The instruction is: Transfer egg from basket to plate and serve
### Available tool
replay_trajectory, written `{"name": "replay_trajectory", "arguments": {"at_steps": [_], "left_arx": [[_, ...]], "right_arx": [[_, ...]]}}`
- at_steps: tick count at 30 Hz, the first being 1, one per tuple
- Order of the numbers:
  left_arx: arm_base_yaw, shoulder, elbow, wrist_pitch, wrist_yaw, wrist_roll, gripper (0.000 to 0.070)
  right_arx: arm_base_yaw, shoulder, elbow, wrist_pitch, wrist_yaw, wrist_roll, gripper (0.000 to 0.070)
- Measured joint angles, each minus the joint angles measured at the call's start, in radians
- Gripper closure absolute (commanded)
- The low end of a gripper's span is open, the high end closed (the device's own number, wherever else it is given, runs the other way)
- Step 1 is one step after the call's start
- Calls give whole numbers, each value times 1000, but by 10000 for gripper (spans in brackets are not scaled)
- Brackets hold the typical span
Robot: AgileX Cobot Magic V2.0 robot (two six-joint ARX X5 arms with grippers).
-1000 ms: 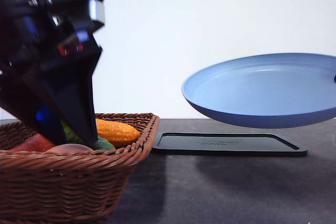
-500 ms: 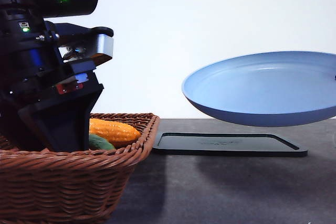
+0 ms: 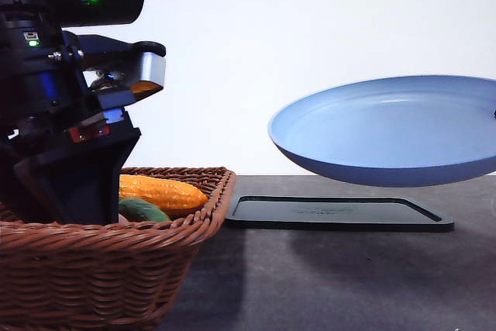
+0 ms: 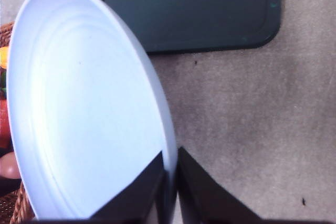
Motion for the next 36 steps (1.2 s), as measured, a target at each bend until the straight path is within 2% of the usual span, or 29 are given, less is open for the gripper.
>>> {"name": "replay_trajectory", "arguments": {"at_steps": [5, 9, 12, 15, 19, 25, 36], "left_arx": [[1, -36, 69, -58, -49, 2, 533], [-1, -93, 171, -67, -54, 2, 532], [-16, -116, 254, -49, -39, 2, 533], [-53, -117, 311, 5, 14, -2, 533], [-122, -113, 320, 83, 37, -7, 533], [-217, -59, 320, 128, 41, -9, 533], [-256, 70, 320, 135, 41, -9, 532]], "right_arx": [[-1, 0, 0, -1, -28, 0, 700], [0, 4, 0, -13, -78, 2, 700], [0, 26, 0, -36, -137, 5, 700], [3, 56, 0, -50, -184, 8, 700], [26, 94, 0, -53, -224, 8, 700], [89, 132, 0, -53, -232, 8, 700], [122, 146, 0, -48, -231, 8, 700]]}}
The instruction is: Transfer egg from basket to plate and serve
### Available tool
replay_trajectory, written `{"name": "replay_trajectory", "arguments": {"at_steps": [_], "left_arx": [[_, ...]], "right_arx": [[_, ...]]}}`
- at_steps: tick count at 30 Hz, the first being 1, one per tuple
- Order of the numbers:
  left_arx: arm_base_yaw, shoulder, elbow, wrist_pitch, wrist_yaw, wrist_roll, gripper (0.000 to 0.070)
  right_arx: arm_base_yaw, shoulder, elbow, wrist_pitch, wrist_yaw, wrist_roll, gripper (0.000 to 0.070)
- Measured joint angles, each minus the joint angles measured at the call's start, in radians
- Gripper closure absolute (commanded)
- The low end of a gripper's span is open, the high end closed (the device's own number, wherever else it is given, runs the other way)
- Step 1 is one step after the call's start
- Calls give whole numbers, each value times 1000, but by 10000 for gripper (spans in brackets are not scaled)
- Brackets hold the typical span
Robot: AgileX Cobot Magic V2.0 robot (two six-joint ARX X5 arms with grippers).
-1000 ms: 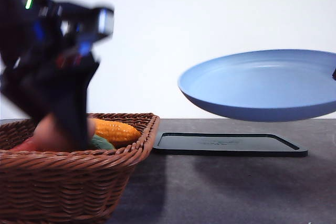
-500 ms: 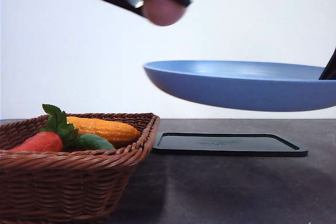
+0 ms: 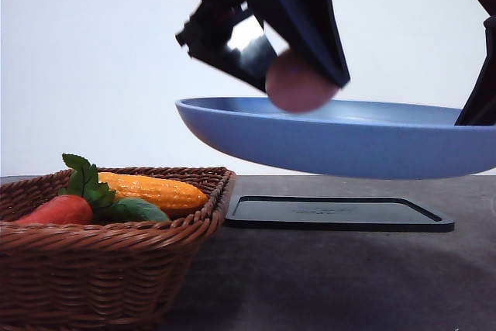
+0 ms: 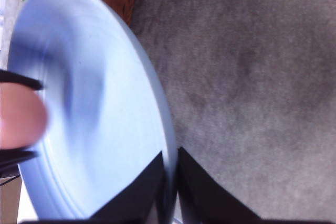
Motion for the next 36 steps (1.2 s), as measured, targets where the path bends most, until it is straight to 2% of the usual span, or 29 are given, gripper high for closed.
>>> {"name": "replay_trajectory", "arguments": {"at_steps": [10, 15, 19, 27, 31, 36], "left_arx": [[0, 37, 0, 0, 0, 0, 524], [0, 37, 0, 0, 0, 0, 435], [0, 38, 0, 0, 0, 0, 416], [0, 42, 0, 22, 0, -22, 259], [0, 42, 0, 56, 0, -66, 256], [0, 40, 24, 45, 0, -88, 257]], "right_arx": [[0, 0, 0, 0, 0, 0, 700], [0, 0, 0, 0, 0, 0, 700], [0, 0, 0, 0, 0, 0, 700], [0, 0, 0, 0, 3, 0, 700], [0, 0, 0, 0, 3, 0, 700], [0, 0, 0, 0, 3, 0, 700]]}}
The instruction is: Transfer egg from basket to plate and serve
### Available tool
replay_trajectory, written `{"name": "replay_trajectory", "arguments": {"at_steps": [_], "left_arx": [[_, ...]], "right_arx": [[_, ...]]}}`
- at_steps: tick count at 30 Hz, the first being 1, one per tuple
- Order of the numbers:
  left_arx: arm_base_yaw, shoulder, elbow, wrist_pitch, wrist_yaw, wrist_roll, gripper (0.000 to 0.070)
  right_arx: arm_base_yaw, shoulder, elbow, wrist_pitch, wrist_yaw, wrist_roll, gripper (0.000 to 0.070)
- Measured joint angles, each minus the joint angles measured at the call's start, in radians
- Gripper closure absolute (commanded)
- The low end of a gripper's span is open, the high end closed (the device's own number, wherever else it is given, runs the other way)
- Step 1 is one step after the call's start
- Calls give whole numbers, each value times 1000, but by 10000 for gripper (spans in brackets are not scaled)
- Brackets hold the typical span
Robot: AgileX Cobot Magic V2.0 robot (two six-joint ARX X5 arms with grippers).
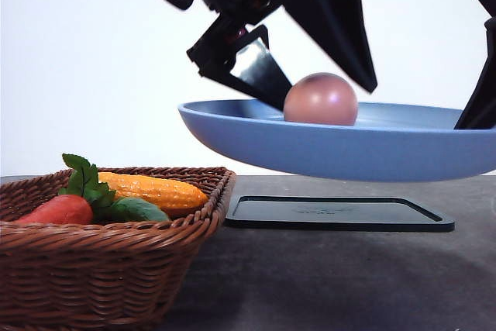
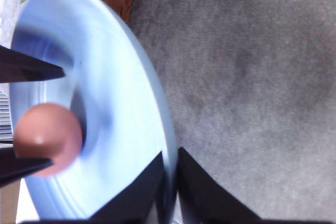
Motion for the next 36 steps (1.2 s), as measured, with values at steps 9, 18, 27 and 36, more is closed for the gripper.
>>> {"name": "replay_trajectory", "arguments": {"at_steps": [9, 18, 27, 36], "left_arx": [[55, -151, 16, -23, -27, -12, 259], [116, -403, 16, -86, -180, -27, 259], [123, -636, 16, -193, -405, -25, 259], [124, -754, 17, -262, -466, -26, 259]], "right_arx": [[-30, 96, 0, 43, -1, 0, 700], [-120, 346, 143, 134, 1, -23, 700], [-195, 661, 445, 189, 1, -41, 700], [-211, 944, 693, 138, 12, -37, 700]]}}
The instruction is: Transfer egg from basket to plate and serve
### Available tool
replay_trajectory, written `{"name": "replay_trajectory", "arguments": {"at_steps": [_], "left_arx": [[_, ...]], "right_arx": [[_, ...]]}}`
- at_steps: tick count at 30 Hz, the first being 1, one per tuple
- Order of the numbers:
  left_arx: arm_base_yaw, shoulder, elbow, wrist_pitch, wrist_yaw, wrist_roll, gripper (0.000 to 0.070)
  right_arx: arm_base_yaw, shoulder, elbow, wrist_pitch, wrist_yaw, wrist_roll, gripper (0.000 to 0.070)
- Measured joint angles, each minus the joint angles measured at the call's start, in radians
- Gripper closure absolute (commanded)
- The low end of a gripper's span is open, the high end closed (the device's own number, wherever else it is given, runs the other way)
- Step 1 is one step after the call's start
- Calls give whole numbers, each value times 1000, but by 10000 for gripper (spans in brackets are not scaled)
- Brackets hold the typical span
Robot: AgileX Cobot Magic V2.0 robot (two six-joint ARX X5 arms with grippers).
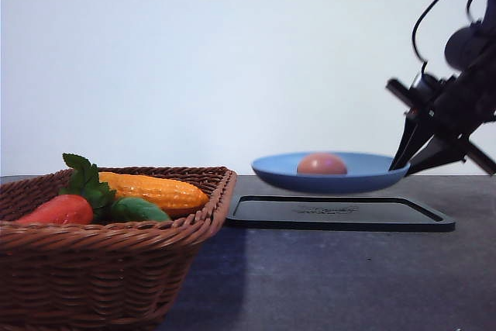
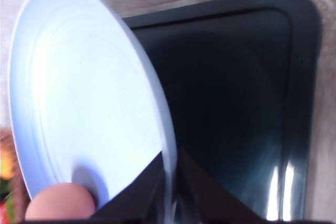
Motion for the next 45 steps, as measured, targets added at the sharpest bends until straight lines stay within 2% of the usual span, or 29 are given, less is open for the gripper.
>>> {"name": "replay_trajectory", "arguments": {"at_steps": [6, 12, 17, 18, 21, 31, 33, 39, 42, 45], "left_arx": [[0, -24, 0, -12, -1, -3, 259], [0, -24, 0, -20, -1, -3, 259], [0, -21, 0, -20, -1, -3, 259], [0, -20, 0, -20, -1, -3, 259], [0, -15, 0, -20, -1, -3, 260], [0, 22, 0, -21, -2, -2, 344], [0, 35, 0, -20, -10, 4, 406], [0, 108, 1, -20, -21, 80, 700], [5, 159, 0, -18, -21, 114, 700], [32, 209, 0, -18, -21, 141, 700]], "right_arx": [[1, 103, 75, -52, 34, 0, 700], [1, 110, 82, -59, 53, 0, 691], [1, 110, 82, -65, 58, 0, 488], [1, 110, 82, -65, 58, 0, 463], [1, 110, 84, -67, 58, 0, 451], [-17, 98, 147, -173, 58, -21, 453], [-25, 73, 149, -205, 59, -38, 471], [-43, -76, 150, -304, 62, -126, 682], [-35, -163, 150, -353, 75, -168, 700], [-1, -251, 150, -384, 130, -190, 700]]}}
